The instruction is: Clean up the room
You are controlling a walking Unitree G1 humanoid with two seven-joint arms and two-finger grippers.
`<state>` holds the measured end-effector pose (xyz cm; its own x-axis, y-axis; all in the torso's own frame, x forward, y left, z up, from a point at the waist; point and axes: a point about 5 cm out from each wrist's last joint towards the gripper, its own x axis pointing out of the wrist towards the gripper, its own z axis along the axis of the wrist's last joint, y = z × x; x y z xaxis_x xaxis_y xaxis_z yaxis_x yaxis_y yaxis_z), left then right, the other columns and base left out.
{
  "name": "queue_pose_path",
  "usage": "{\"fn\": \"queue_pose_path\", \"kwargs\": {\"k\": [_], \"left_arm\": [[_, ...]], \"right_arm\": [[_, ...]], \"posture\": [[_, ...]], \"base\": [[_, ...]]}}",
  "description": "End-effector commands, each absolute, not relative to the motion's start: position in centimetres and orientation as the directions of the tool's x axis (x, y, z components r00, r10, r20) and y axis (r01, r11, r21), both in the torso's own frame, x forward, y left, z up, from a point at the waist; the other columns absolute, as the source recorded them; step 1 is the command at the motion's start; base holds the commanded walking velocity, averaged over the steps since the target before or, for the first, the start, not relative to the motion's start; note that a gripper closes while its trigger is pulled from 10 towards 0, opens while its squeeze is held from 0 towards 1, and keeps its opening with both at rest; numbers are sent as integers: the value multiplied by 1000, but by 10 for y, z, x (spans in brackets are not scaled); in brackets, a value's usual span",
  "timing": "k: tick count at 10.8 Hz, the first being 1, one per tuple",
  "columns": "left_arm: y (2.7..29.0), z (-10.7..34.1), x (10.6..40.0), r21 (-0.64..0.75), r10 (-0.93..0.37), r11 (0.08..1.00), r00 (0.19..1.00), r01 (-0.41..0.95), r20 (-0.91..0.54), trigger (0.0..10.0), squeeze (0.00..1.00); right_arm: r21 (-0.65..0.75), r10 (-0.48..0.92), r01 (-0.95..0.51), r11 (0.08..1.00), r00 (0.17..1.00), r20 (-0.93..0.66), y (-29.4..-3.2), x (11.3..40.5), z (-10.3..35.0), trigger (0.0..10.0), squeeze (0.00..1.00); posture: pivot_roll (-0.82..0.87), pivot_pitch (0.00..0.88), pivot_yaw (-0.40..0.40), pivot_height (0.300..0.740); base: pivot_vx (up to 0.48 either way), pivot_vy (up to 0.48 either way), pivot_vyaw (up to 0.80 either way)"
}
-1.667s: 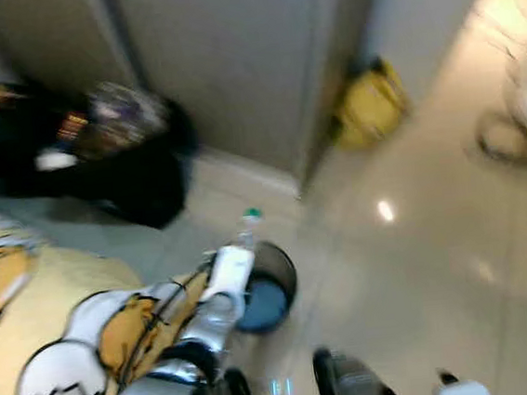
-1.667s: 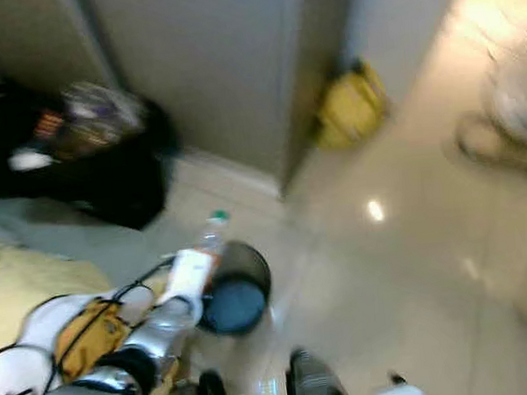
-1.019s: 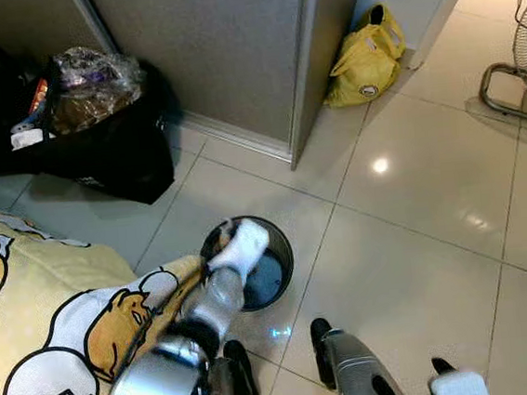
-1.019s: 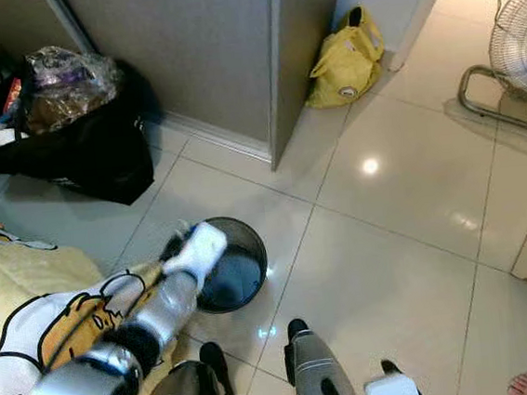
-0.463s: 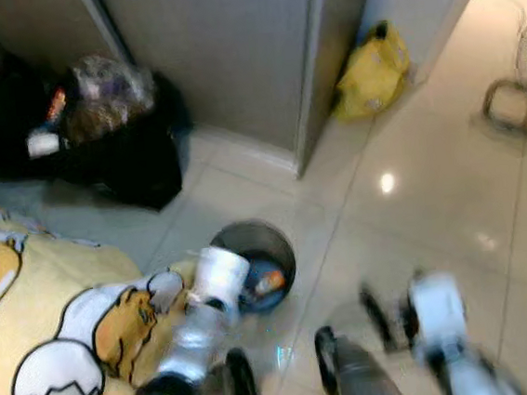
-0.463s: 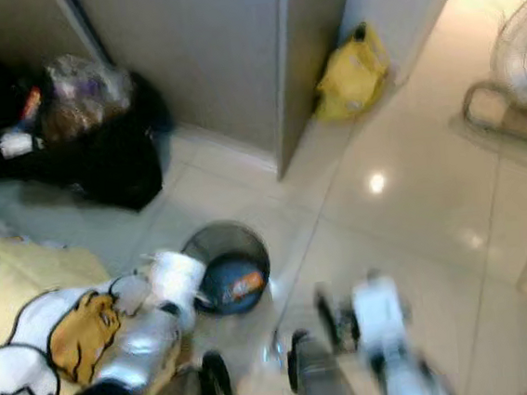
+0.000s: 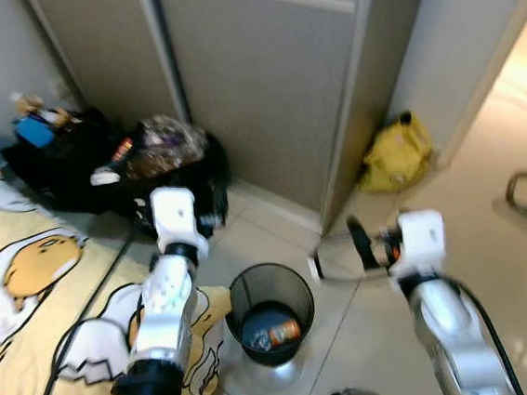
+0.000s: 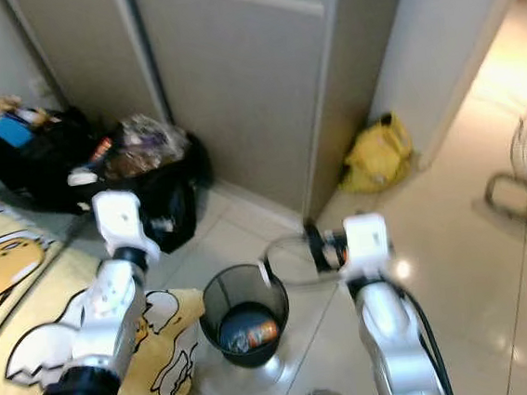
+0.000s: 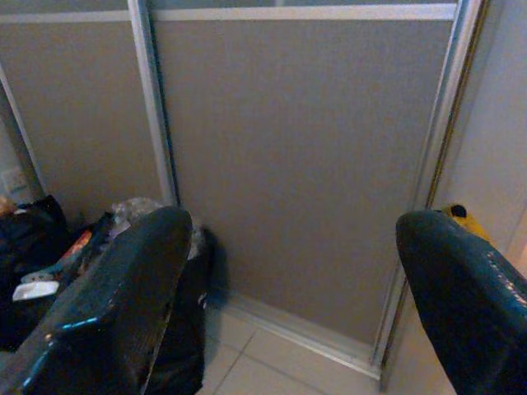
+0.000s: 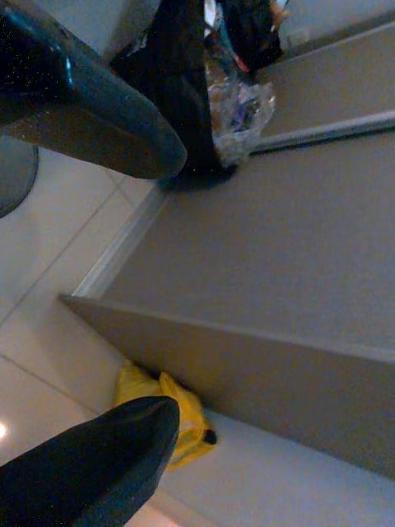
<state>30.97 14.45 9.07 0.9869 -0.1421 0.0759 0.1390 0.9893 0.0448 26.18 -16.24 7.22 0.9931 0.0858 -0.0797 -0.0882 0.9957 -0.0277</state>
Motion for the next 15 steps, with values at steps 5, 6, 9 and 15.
{"fn": "queue_pose_path", "kwargs": {"k": [5, 6, 9, 15], "left_arm": [[126, 86, 314, 73, -262, 963, 965, 260, 10, 10000, 0], [123, 86, 317, 64, -269, 961, 963, 268, 3, 10000, 0], [111, 83, 325, 70, -299, 951, 953, 302, -47, 10000, 0], [178, 60, 311, -8, 89, 996, 991, -90, -104, 10000, 0]], "right_arm": [[-23, 88, -92, 995, 988, -128, -161, 268, 54, 10000, 0], [-25, 81, -85, 996, 989, -122, -162, 269, 53, 10000, 0], [-26, 65, -69, 997, 991, -113, -163, 265, 47, 10000, 0], [26, 7, -5, 1000, 996, -89, -172, 257, 43, 10000, 0]], "posture": [[-85, 0, 35, 736], [-98, 0, 41, 736], [-118, 0, 69, 736], [-99, 0, 65, 736]], "base": [[0, -288, -151], [0, -480, -738], [0, -316, -619], [0, 0, 0]]}}
